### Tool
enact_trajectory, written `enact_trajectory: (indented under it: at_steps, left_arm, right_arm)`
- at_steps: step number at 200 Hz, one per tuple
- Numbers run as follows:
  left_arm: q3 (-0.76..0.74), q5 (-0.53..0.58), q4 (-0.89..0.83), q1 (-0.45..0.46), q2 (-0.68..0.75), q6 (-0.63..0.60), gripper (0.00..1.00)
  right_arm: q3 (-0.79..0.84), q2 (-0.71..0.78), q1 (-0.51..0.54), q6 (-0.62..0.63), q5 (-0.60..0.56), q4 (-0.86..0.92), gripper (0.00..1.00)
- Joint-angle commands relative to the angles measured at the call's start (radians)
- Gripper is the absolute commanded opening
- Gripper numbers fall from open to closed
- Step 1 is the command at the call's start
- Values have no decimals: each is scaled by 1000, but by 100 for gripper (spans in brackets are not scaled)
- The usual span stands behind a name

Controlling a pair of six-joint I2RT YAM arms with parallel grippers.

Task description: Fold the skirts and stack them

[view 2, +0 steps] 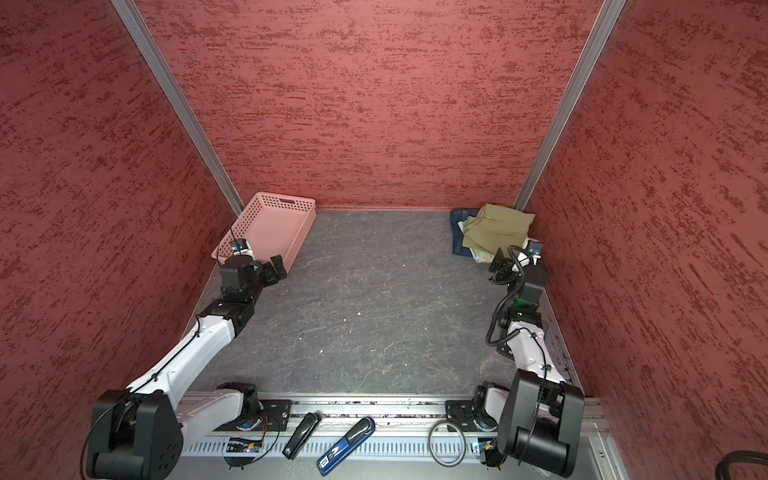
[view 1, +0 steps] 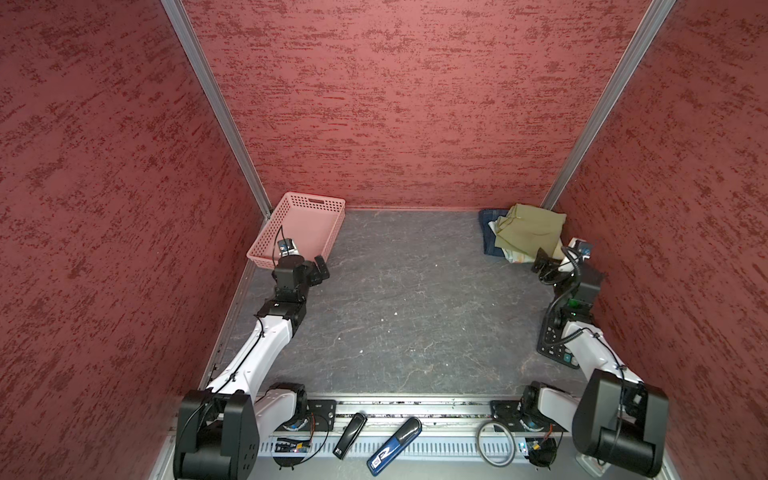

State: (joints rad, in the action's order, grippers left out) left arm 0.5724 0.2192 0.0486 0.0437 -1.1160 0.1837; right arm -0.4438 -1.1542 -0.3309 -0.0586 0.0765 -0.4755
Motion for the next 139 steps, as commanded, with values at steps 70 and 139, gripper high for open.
enact_trajectory:
  at_steps: [70,139]
  left_arm:
    - [-114,-171,499,-132,-259,-193,100]
    - [-200,-342,734,-134,-266,-154,100]
  right_arm:
    - [241,-307,218,-52,-140,-759,99]
    - [178,-396,283,4,-217,-711,99]
